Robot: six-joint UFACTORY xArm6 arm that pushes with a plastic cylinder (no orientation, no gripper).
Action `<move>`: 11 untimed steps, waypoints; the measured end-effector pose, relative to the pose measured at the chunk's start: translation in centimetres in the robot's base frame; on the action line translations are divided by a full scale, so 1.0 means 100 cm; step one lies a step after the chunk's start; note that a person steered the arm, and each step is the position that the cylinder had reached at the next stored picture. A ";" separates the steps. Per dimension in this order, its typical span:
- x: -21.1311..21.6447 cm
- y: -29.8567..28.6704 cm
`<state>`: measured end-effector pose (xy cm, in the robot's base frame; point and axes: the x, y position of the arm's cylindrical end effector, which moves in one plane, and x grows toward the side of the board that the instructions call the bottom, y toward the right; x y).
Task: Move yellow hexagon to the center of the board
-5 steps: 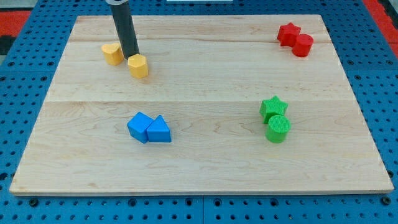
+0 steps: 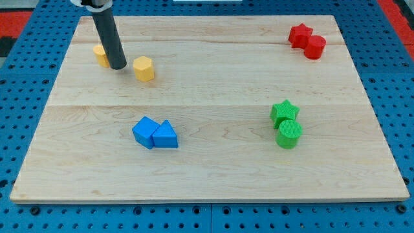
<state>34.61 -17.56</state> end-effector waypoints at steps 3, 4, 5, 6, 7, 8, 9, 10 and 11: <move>0.000 0.040; 0.000 0.050; 0.000 0.055; 0.010 0.055; 0.024 0.056; 0.019 0.094; 0.004 0.126; -0.013 0.131; -0.015 0.135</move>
